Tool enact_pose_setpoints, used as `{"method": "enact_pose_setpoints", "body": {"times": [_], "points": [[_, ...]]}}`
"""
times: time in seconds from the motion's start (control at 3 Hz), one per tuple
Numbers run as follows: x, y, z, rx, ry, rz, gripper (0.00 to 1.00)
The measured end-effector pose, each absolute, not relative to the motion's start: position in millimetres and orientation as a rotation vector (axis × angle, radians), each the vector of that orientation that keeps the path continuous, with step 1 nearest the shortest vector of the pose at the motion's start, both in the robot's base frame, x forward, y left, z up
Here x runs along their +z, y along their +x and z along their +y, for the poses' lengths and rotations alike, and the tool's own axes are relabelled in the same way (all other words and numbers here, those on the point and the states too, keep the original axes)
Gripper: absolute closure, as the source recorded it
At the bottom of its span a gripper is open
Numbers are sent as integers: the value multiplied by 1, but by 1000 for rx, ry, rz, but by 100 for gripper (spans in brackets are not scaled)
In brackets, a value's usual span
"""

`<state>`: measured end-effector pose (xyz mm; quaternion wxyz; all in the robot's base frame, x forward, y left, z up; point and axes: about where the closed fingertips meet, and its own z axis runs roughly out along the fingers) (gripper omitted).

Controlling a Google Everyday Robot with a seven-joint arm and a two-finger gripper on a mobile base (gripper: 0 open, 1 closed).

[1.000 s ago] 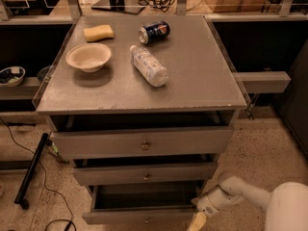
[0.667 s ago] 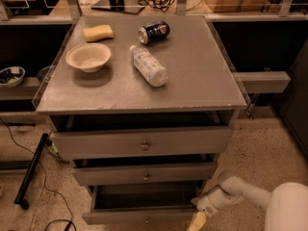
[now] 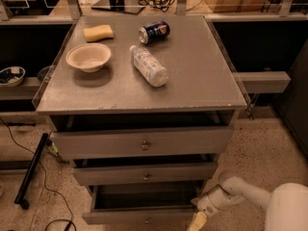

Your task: Open bottom drawer

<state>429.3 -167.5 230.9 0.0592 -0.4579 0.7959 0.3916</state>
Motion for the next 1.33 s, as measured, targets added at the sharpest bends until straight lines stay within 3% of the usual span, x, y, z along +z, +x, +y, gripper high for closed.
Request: {"method": "enact_pose_setpoints", "body": {"times": [1.33], "points": [[240, 407, -173, 1212, -1412, 2361, 0]]}}
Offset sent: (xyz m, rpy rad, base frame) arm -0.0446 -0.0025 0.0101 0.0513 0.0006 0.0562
